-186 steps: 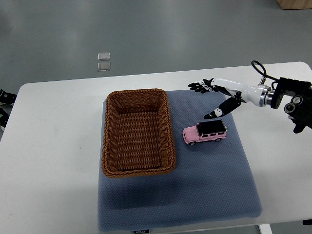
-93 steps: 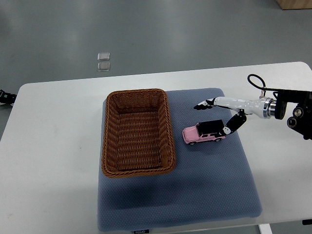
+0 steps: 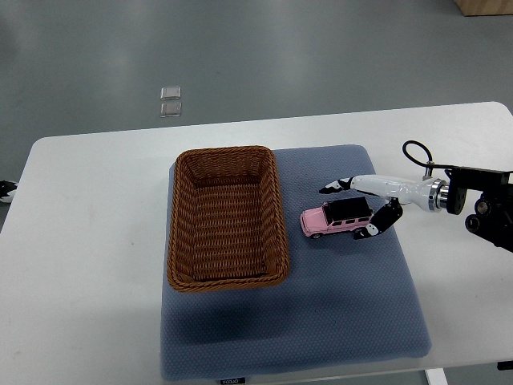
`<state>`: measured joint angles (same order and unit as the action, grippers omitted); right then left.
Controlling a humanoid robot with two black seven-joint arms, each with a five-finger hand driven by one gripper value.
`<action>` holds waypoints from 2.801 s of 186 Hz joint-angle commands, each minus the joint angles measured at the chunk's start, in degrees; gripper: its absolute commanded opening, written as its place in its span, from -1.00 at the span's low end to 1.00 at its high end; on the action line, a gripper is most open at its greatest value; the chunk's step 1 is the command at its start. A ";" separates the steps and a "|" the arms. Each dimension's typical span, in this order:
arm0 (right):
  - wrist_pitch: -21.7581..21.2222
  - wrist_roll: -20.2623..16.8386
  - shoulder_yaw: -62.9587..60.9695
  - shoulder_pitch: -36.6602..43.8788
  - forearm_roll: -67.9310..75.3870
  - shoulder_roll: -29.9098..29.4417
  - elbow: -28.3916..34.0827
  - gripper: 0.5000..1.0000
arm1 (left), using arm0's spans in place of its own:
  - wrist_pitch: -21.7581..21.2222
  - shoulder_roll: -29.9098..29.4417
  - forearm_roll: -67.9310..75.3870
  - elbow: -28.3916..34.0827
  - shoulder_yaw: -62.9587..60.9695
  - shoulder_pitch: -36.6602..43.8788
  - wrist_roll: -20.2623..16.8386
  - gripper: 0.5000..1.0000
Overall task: Place pink car in brown basket
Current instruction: 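Lower the right hand over the pink car and close fingers around it, then lift the pink car with the right hand, then carry the car over the wicker basket and lower it inside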
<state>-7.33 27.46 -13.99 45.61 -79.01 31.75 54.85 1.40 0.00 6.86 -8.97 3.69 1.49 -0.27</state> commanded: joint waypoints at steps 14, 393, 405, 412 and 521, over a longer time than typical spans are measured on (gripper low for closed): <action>0.03 -0.04 0.01 -0.08 0.00 -0.10 0.00 0.43 | 0.00 0.00 0.00 0.00 0.00 0.00 0.00 1.00; 1.08 -5.13 -4.03 13.02 10.02 -13.29 -4.31 -1.00 | 0.00 0.00 0.00 0.00 0.00 0.00 0.00 1.00; 1.17 -5.66 -3.86 12.93 10.02 -15.83 -5.45 -1.00 | 0.00 0.00 0.00 0.00 0.00 0.00 0.00 1.00; 1.26 -5.84 -3.59 12.84 9.93 -17.07 -5.98 -1.00 | 0.00 0.00 0.00 0.00 0.00 0.00 0.00 1.00; 3.11 -5.84 -0.69 9.15 10.11 -22.87 -9.23 -0.56 | 0.00 0.00 0.00 0.00 0.00 0.00 0.00 1.00</action>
<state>-4.37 21.53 -14.65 55.32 -69.33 9.00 45.66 1.40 0.00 6.86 -8.96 3.69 1.49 -0.26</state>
